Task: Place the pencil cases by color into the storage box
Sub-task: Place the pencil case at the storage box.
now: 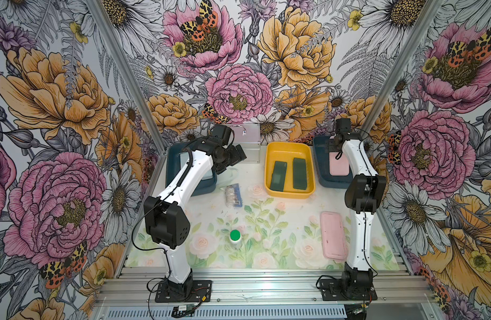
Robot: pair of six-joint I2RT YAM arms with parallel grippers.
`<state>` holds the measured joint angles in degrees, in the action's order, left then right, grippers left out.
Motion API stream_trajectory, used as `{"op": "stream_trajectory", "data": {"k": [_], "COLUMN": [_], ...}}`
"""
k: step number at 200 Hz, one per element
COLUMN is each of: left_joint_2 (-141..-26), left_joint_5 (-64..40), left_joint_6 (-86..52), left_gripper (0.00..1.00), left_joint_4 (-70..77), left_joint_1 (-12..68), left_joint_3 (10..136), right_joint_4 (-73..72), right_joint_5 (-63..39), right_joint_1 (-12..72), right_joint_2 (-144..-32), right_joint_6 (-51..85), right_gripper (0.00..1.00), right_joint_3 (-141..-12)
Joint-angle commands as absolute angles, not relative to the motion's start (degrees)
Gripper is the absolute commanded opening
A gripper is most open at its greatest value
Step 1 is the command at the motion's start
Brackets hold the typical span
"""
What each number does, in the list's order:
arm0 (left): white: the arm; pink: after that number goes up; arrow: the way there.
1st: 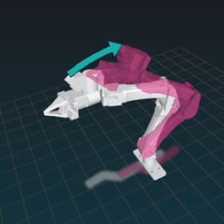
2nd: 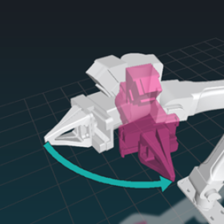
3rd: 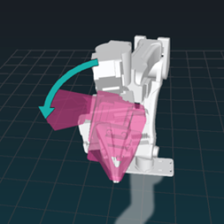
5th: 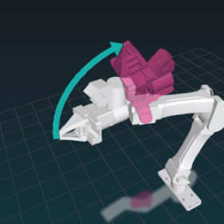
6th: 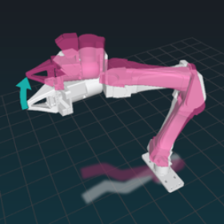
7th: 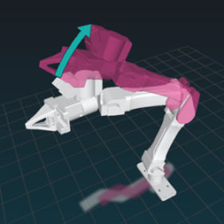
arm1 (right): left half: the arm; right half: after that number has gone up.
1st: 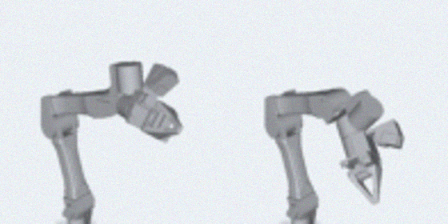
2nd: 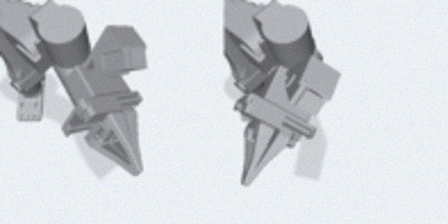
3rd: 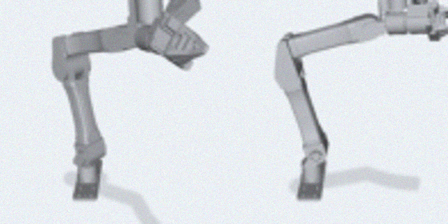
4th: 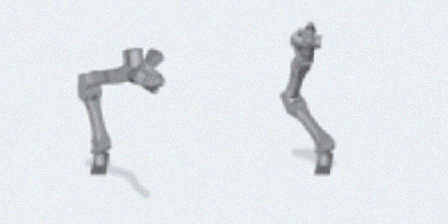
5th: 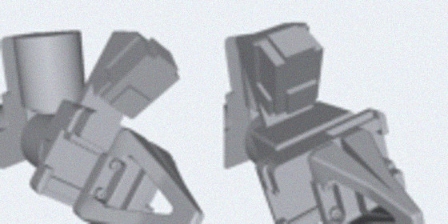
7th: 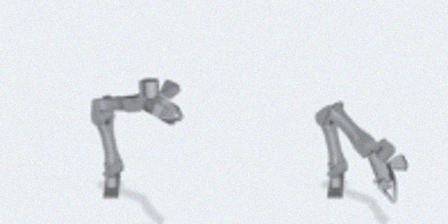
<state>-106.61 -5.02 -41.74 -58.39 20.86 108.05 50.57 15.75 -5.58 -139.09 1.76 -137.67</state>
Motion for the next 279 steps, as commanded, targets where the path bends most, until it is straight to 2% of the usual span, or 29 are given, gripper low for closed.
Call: {"op": "stream_trajectory", "data": {"k": [1,95,148,279], "left_joint_2": [-108.6,-110.2,-109.8,-107.8], "left_joint_5": [-5.7,-4.5,-5.5,-5.4], "left_joint_6": [-43.1,-44.4,-43.9,-42.5], "left_gripper": [0.99,0.99,0.99,0.99], "left_joint_4": [-60.3,-61.4,-61.4,-61.3], "left_joint_1": [21.4,22.1,22.3,23.0], "left_joint_3": [110.8,111.6,110.2,106.6], "right_joint_4": [49.0,49.1,49.2,49.0], "right_joint_5": [12.7,-0.3,-2.9,-7.4], "right_joint_1": [-6.7,-7.4,-8.0,-11.4], "right_joint_2": [-140.9,-146.7,-148.8,-155.1], "right_joint_6": [2.9,9.3,11.7,16.9], "right_gripper": [0.74,0.75,0.87,0.99], "right_joint_3": [-139.8,-140.9,-141.8,-148.4]}}
